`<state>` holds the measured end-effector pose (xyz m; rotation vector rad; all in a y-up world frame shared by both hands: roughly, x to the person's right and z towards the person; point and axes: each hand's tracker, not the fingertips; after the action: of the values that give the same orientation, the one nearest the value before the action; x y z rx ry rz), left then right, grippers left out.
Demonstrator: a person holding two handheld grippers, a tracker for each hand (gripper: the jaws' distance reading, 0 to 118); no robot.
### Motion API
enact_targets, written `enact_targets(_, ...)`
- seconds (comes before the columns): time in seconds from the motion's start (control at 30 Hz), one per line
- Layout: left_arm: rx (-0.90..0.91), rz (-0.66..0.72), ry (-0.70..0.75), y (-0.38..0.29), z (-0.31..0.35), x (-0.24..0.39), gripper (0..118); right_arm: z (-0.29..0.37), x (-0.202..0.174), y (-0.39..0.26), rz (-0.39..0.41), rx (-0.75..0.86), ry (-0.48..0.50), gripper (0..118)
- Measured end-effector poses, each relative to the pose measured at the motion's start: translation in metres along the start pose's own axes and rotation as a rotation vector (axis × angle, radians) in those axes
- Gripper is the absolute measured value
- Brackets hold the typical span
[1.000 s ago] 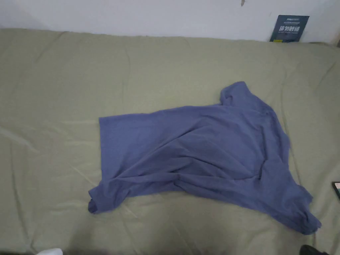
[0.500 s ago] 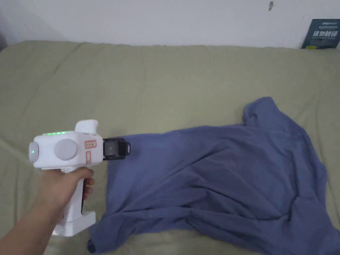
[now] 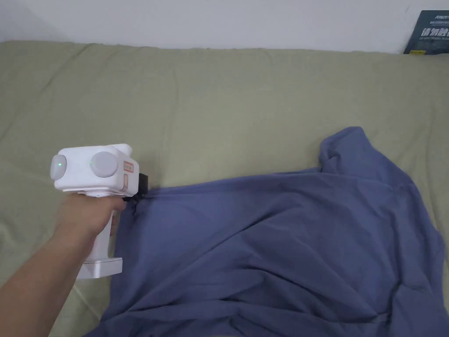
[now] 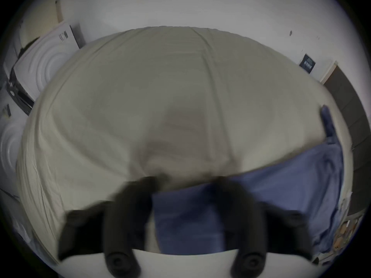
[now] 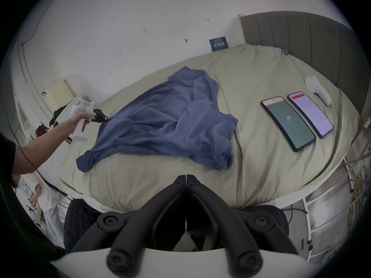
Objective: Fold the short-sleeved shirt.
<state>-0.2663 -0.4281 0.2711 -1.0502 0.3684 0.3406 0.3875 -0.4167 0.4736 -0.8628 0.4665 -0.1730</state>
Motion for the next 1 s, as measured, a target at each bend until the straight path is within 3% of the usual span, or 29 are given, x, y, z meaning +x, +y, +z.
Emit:
enact_targets(0.07,-0.071,0.032,-0.085,-0.002,0.002,0.0,7,-0.006,-0.001,0.008,-0.01,-0.02,0.013,0)
enact_targets(0.17,0.006,0.015,-0.125,-0.002,0.02,-0.005,7,-0.012,-0.001,0.033,-0.02,0.003,0.057,0)
enact_targets(0.3,0.041,0.005,-0.193,-0.008,0.04,-0.008,7,-0.048,-0.014,0.13,0.1,0.065,0.071,0)
enact_targets(0.4,0.079,-0.019,-0.23,-0.014,0.051,-0.006,7,-0.112,-0.023,0.226,0.198,-0.048,-0.004,0)
enact_targets(0.47,0.096,-0.027,-0.259,-0.017,0.056,-0.006,7,-0.172,-0.018,0.28,0.211,-0.067,0.021,0)
enact_targets(0.53,0.113,-0.033,-0.282,-0.021,0.058,-0.002,7,-0.221,-0.011,0.32,0.233,-0.032,-0.08,0)
enact_targets(0.57,0.115,-0.042,-0.297,-0.023,0.059,-0.002,7,-0.247,-0.005,0.339,0.235,-0.026,-0.091,9)
enact_targets(0.63,0.12,-0.044,-0.314,-0.025,0.058,-0.002,7,-0.291,0.002,0.369,0.219,-0.055,-0.153,105)
enact_targets(0.67,0.12,-0.044,-0.32,-0.026,0.056,-0.001,7,-0.311,0.007,0.378,0.227,-0.091,-0.165,118)
enact_targets(0.77,0.123,-0.046,-0.323,-0.025,0.047,-0.007,7,-0.346,0.013,0.392,0.245,-0.113,-0.298,116)
enact_targets(0.83,0.116,-0.05,-0.32,-0.024,0.038,-0.008,7,-0.369,0.02,0.379,0.239,-0.165,-0.268,116)
enact_targets(0.9,0.108,-0.06,-0.29,-0.023,0.029,-0.012,7,-0.385,0.022,0.368,0.262,-0.211,-0.308,116)
enact_targets(0.93,0.102,-0.061,-0.284,-0.024,0.025,-0.013,7,-0.391,0.022,0.362,0.275,-0.261,-0.334,110)
enact_targets(0.97,0.096,-0.056,-0.279,-0.024,0.021,-0.016,7,-0.393,0.018,0.359,0.259,-0.352,-0.304,92)
enact_targets(1.0,0.092,-0.055,-0.275,-0.025,0.019,-0.018,7,-0.39,0.016,0.355,0.274,-0.342,-0.264,81)
